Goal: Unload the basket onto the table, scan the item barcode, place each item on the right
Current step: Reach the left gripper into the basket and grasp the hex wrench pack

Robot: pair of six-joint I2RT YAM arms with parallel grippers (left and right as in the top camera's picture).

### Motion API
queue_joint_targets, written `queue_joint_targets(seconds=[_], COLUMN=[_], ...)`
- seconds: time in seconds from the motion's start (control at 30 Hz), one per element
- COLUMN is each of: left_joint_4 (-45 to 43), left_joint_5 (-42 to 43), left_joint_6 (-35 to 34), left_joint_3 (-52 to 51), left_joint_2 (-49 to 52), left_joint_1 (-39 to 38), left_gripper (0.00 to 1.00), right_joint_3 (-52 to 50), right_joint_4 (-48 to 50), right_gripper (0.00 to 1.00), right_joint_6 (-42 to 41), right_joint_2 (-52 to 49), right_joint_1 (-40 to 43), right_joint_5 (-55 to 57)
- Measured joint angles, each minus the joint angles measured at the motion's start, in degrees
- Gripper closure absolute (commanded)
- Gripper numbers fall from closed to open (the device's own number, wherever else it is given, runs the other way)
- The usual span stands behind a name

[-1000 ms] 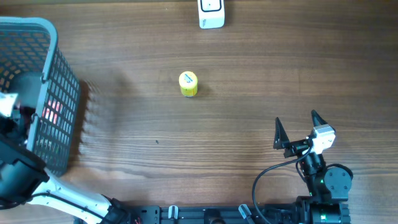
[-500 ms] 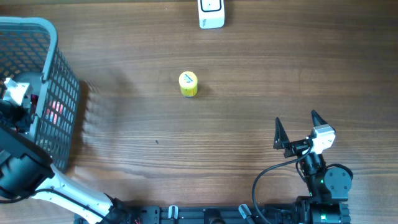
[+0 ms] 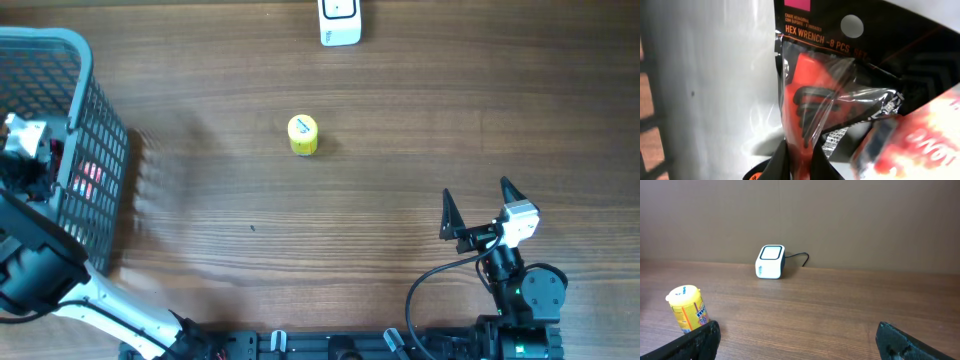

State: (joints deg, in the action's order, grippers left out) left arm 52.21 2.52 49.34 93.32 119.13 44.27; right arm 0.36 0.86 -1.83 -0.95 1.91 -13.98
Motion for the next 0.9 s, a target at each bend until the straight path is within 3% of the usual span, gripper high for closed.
queue_joint_targets(seconds=[0.23, 0.7, 0.9], left_joint_4=[-0.7, -5.2, -6.0], left_joint_5=[0.4, 0.8, 6.4], left_joint_6=[-0.4, -1.0, -2.1], left_joint_3=[2.0, 2.7, 2.8], left_joint_2=[-4.6, -26.6, -35.2], left_joint_1=[-3.9, -6.6, -6.6], left_gripper=[0.96, 0.96, 0.96], right_joint_3=[0.0, 0.0, 0.0], right_joint_4=[0.0, 0.0, 0.0], right_gripper=[0.00, 0.00, 0.00], right_joint_6=[0.0, 0.0, 0.0], right_joint_2=[0.0, 0.0, 0.0], right_joint_1=[0.0, 0.0, 0.0], right_joint_5=[0.0, 0.0, 0.0])
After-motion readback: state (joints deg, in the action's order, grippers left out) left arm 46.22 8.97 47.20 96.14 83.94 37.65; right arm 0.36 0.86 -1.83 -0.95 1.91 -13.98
